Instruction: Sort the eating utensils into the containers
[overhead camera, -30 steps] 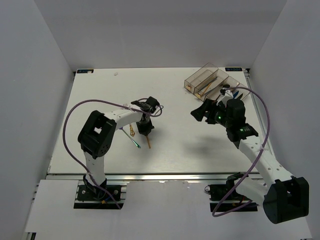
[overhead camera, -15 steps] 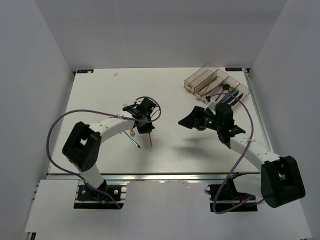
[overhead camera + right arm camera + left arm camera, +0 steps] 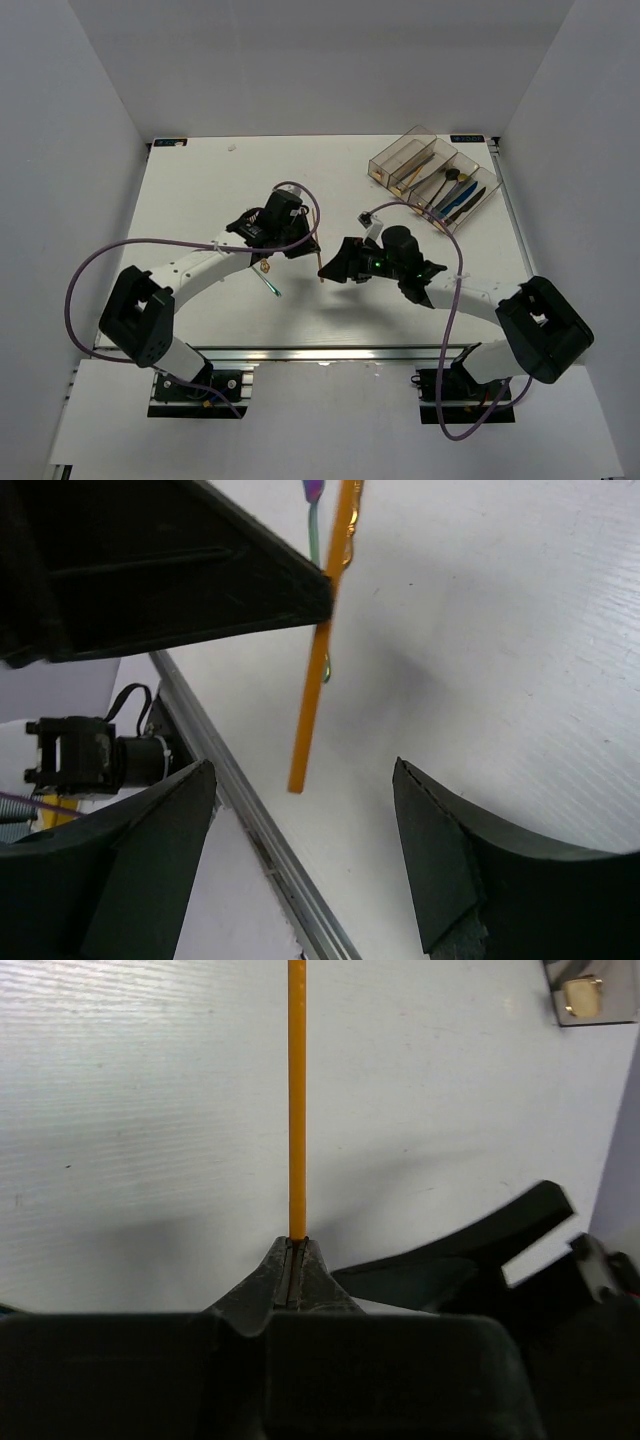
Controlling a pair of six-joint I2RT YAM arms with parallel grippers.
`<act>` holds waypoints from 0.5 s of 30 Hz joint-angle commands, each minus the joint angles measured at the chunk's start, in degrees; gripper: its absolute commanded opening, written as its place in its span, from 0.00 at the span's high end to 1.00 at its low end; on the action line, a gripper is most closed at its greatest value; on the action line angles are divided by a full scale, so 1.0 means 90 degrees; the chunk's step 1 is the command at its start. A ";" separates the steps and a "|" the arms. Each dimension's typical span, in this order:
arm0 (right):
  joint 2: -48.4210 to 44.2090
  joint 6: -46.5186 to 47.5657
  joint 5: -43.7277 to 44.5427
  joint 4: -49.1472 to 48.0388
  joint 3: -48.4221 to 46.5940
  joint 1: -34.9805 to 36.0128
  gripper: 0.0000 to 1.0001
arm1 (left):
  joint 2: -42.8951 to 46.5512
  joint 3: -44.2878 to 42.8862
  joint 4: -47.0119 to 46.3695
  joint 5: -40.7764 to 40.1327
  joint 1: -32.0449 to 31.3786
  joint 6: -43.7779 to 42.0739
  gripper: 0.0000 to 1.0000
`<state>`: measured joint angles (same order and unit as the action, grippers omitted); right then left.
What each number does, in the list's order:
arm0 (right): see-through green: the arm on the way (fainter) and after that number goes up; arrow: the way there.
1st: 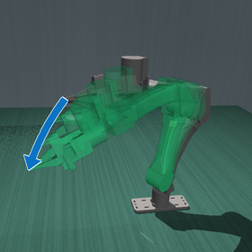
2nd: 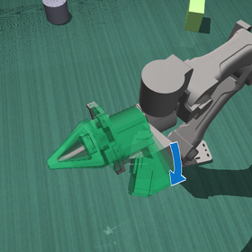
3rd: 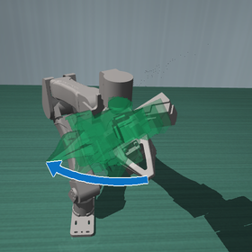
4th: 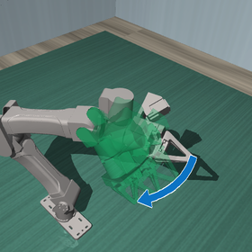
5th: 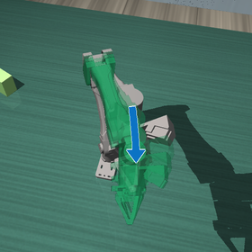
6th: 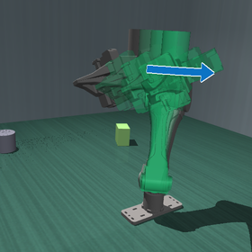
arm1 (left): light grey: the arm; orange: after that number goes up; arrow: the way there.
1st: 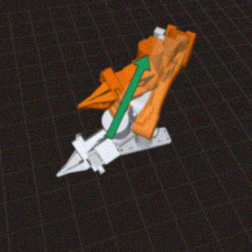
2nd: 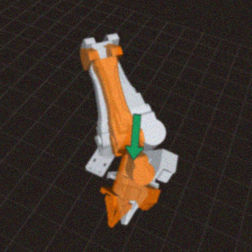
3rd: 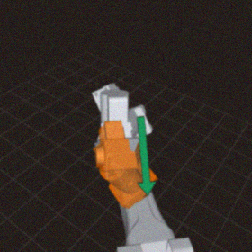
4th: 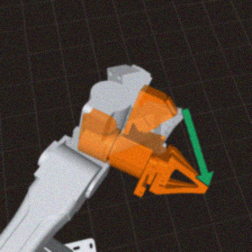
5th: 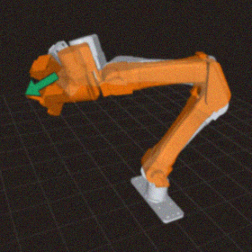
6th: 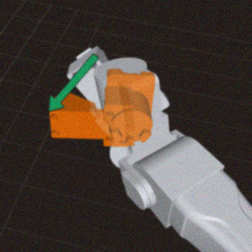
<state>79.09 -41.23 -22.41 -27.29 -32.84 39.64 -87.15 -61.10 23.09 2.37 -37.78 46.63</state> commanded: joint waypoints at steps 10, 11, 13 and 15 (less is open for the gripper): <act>0.0616 0.0099 0.0997 -0.0327 -0.0882 0.0430 0.34 | 0.0836 0.0275 -0.0691 0.0635 -0.0050 0.0131 1.00; 0.0655 0.0070 0.0977 -0.0366 -0.0911 0.0459 0.40 | 0.0836 0.0275 -0.0671 0.0635 -0.0050 0.0122 1.00; 0.0685 0.0021 0.0889 -0.0541 -0.0951 0.0469 0.51 | 0.0827 0.0275 -0.0681 0.0625 -0.0050 0.0102 1.00; 0.0714 0.0011 0.0879 -0.0571 -0.1019 0.0479 0.73 | 0.0807 0.0227 -0.0623 0.0528 -0.0050 0.0073 1.00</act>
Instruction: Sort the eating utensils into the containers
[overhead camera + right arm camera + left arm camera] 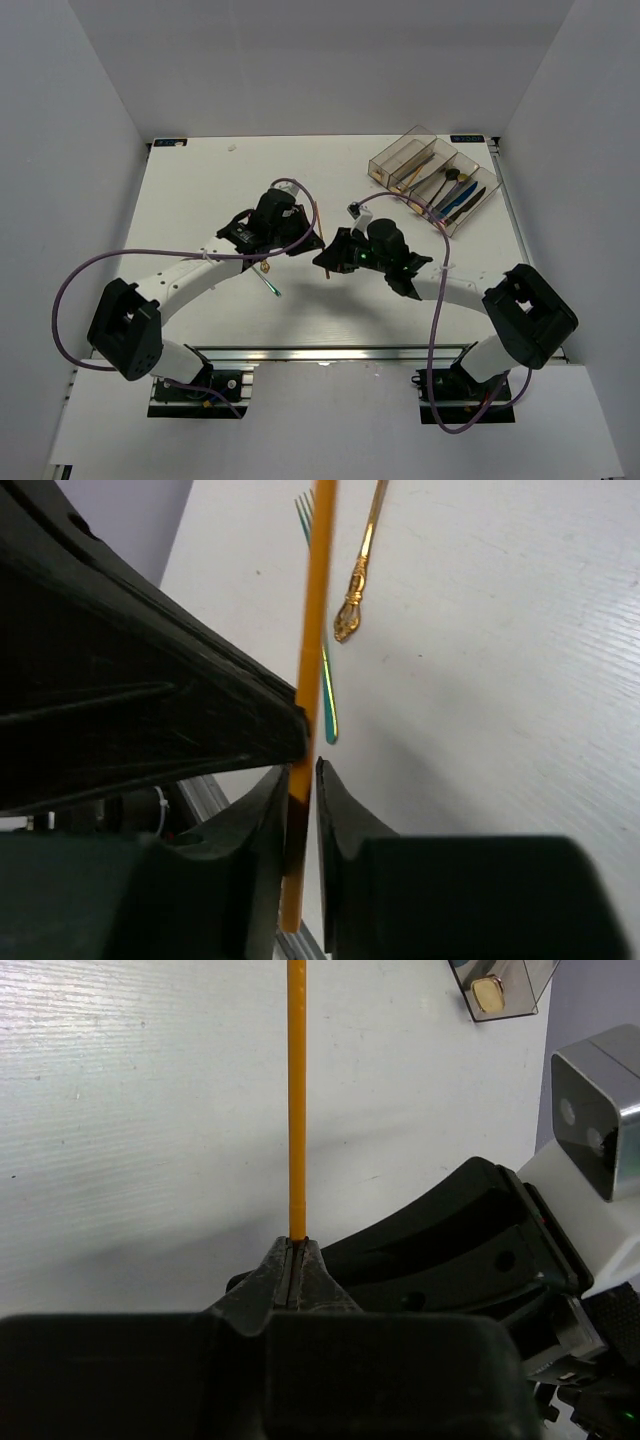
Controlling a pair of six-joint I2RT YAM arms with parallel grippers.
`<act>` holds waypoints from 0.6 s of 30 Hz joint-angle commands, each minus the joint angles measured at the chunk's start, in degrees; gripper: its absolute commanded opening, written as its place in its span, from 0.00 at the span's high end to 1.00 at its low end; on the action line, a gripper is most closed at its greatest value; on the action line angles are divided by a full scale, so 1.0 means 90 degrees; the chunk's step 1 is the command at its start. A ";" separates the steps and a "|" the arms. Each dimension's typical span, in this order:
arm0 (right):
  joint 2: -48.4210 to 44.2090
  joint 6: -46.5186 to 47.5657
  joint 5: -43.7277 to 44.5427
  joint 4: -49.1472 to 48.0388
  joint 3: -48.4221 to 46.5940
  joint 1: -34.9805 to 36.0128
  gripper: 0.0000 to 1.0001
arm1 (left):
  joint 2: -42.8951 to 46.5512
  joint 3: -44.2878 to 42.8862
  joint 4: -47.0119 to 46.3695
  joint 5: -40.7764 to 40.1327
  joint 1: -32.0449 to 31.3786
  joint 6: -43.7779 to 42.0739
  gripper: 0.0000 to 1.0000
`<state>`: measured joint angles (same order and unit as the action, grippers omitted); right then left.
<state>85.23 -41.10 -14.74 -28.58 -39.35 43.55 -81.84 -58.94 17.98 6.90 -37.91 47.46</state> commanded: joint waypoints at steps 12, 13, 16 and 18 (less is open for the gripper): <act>0.0470 -0.0150 0.1383 0.1648 -0.1366 -0.1028 1.00 | 0.0450 -0.2298 0.3079 -0.4113 -0.0026 -0.0908 0.02; 0.0597 -0.0179 0.1578 0.1874 -0.1563 -0.1214 1.00 | 0.0548 -0.2347 0.3197 -0.4367 -0.0026 -0.0995 0.02; 0.1143 -0.0150 0.2027 0.2529 -0.2439 -0.1956 1.00 | 0.0948 -0.2193 0.3403 -0.5052 -0.0026 -0.1357 0.02; 0.1661 -0.0121 0.2359 0.2987 -0.2949 -0.2406 1.00 | 0.1251 -0.1803 0.3374 -0.5431 -0.0026 -0.1601 0.02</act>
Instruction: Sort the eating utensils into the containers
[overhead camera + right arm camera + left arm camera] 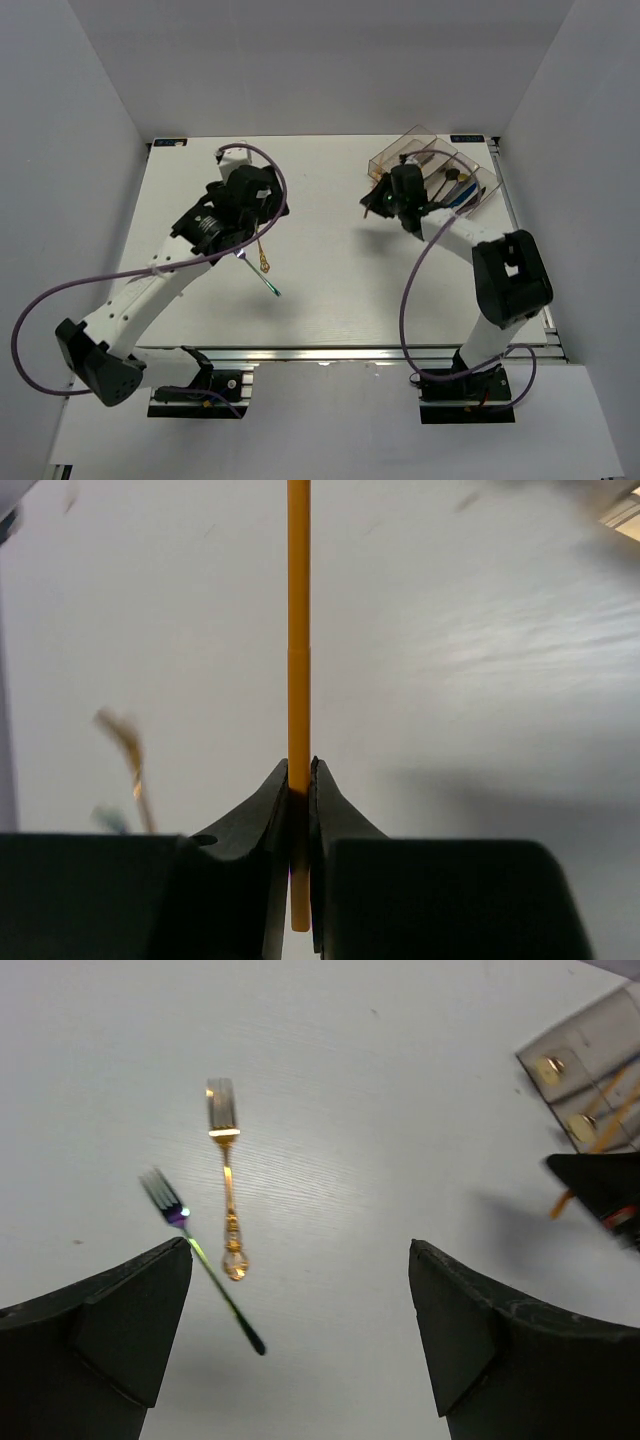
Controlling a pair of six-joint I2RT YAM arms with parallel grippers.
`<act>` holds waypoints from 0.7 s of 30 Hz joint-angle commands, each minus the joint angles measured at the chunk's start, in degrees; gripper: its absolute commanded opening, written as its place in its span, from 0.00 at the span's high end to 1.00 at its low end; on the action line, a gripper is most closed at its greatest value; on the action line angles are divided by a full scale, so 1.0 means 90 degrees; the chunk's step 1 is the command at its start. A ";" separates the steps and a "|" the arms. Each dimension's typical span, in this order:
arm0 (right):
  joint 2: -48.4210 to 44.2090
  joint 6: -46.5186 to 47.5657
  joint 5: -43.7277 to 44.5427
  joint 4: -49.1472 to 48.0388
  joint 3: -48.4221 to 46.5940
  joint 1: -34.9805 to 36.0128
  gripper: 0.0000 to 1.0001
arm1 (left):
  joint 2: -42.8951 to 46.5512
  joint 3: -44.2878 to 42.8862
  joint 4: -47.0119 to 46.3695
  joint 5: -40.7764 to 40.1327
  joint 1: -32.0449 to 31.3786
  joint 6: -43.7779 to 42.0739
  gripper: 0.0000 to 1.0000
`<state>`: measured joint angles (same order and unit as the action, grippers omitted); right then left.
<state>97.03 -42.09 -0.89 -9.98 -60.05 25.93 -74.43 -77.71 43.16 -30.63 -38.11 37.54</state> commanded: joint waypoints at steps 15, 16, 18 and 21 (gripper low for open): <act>0.3026 -0.0011 0.1495 0.2661 -0.4741 -0.1865 1.00 | 0.1972 0.2785 -0.0303 -0.2076 0.0025 -0.0821 0.02; 0.3172 -0.0021 0.1485 0.2710 -0.4850 -0.1924 1.00 | 0.1875 0.2737 -0.0274 -0.2036 0.0025 -0.0802 0.02; 0.3300 -0.0060 0.1543 0.2798 -0.5065 -0.1983 1.00 | 0.1796 0.2707 -0.0235 -0.2036 0.0035 -0.0812 0.02; 0.3417 -0.0138 0.1583 0.2750 -0.5085 -0.2080 1.00 | 0.1708 0.2727 -0.0225 -0.1939 0.0025 -0.0831 0.02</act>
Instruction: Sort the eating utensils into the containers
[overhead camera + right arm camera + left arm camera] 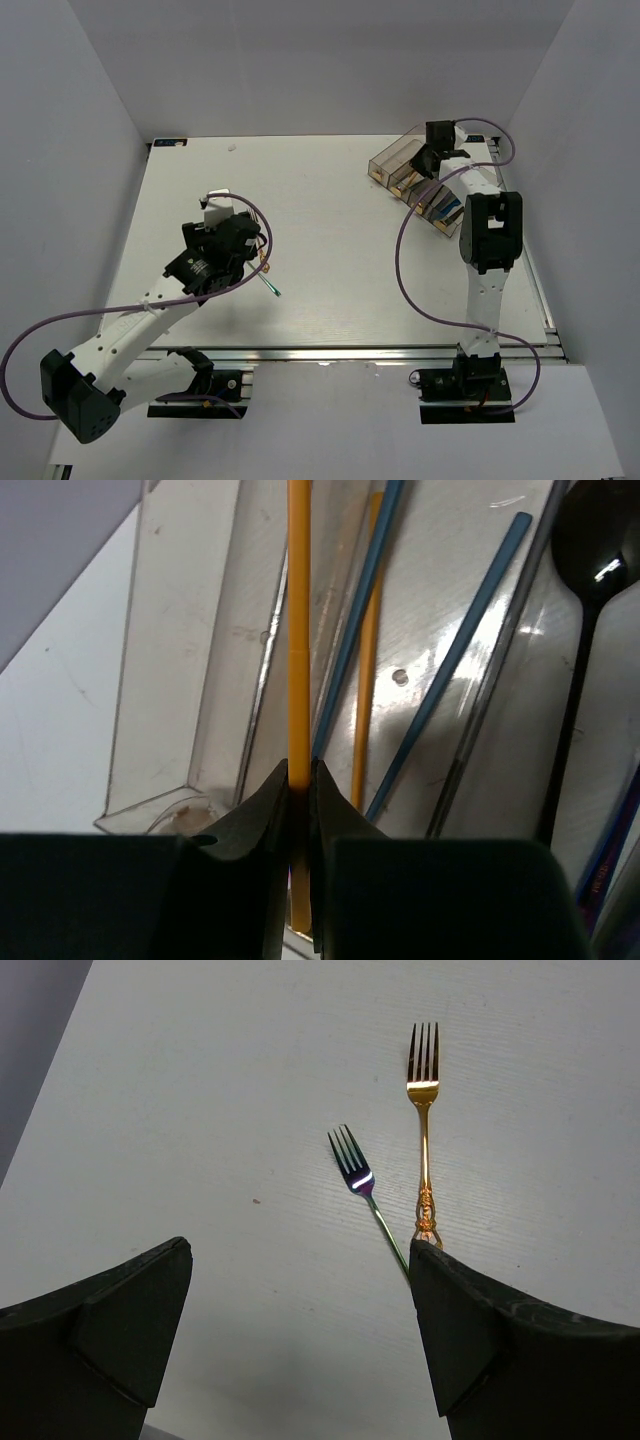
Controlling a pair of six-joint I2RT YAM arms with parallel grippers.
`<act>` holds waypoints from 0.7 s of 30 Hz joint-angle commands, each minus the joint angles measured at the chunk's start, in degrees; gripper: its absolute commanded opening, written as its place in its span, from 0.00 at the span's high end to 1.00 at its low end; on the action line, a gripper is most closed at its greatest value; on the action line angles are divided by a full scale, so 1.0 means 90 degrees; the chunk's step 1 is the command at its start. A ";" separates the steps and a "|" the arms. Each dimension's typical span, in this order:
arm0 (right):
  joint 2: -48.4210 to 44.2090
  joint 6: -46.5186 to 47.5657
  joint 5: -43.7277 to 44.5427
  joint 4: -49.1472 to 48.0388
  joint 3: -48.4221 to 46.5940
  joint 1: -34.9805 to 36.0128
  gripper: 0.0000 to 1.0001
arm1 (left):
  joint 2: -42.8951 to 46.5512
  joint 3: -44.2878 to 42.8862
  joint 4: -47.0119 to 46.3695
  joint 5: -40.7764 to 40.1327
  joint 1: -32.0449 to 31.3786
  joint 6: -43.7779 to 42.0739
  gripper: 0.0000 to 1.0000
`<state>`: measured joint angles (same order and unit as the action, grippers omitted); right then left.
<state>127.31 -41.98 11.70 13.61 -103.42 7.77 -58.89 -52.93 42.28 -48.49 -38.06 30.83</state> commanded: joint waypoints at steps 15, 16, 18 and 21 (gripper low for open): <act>-0.0395 -0.0199 -0.0294 -0.0116 0.0056 -0.0111 0.59 | -0.0029 0.0012 -0.0177 0.0134 0.0040 -0.0144 0.02; -0.0414 -0.0199 -0.0314 -0.0057 -0.0003 -0.0102 0.57 | -0.0029 0.0021 -0.0186 0.0134 0.0040 -0.0144 0.02; -0.0541 -0.0199 -0.0333 0.0021 -0.0081 -0.0102 0.51 | -0.0009 0.0021 -0.0186 0.0124 0.0050 -0.0144 0.02; -0.0852 -0.0151 -0.0343 0.0012 -0.0043 -0.0092 0.42 | -0.0019 0.0031 -0.0147 0.0075 0.0088 -0.0047 0.02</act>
<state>126.13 -43.42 9.06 13.93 -101.47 6.87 -59.57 -52.93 41.52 -47.35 -37.82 29.98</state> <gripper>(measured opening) 0.553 0.981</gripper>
